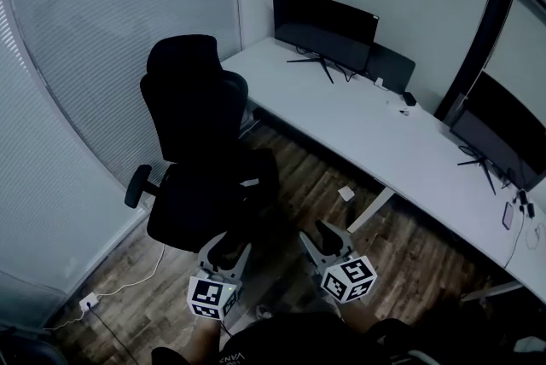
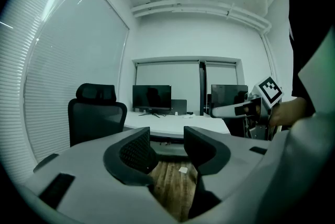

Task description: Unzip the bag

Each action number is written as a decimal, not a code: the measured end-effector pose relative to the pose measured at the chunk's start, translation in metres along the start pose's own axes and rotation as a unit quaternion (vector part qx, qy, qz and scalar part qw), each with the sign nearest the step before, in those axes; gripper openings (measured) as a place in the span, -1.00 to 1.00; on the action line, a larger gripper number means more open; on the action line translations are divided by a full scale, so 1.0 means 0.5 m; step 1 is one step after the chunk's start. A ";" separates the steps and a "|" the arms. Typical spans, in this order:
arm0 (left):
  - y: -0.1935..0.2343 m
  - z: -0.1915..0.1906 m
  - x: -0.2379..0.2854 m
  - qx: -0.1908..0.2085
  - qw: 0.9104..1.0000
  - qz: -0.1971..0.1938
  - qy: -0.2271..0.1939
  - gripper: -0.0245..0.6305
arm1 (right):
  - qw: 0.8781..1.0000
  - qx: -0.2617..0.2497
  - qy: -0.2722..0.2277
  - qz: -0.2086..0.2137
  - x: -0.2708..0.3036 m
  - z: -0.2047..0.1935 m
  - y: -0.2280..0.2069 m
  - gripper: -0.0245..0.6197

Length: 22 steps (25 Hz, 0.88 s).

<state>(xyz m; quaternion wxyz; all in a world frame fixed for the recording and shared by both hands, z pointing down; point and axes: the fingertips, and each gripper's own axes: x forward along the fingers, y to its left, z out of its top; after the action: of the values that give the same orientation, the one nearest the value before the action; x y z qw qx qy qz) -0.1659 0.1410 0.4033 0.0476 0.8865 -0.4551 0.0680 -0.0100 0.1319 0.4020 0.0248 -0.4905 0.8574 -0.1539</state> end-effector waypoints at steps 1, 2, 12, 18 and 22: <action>0.012 -0.004 -0.001 0.000 1.000 -0.004 0.002 -0.33 | 1.000 0.001 0.000 -0.005 0.006 -0.006 0.005 -0.36; 0.023 -0.008 0.000 0.000 1.000 -0.007 0.005 -0.33 | 1.000 0.002 0.001 -0.010 0.010 -0.011 0.008 -0.36; 0.067 -0.034 0.060 -0.003 1.000 -0.021 0.018 -0.33 | 0.999 0.027 0.012 -0.019 0.061 -0.035 -0.042 -0.36; 0.113 -0.033 0.144 0.007 1.000 -0.007 0.025 -0.33 | 0.999 0.041 0.027 0.001 0.157 -0.031 -0.114 -0.36; 0.148 -0.037 0.217 -0.001 0.999 0.007 0.033 -0.33 | 0.998 0.047 0.047 0.015 0.231 -0.028 -0.174 -0.36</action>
<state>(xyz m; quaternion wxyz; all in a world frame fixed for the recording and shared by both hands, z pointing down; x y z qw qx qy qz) -0.1651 0.0140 0.4412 0.0633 0.8806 -0.4595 0.0971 0.0001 -0.0040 0.4528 0.0100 -0.4683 0.8567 -0.2162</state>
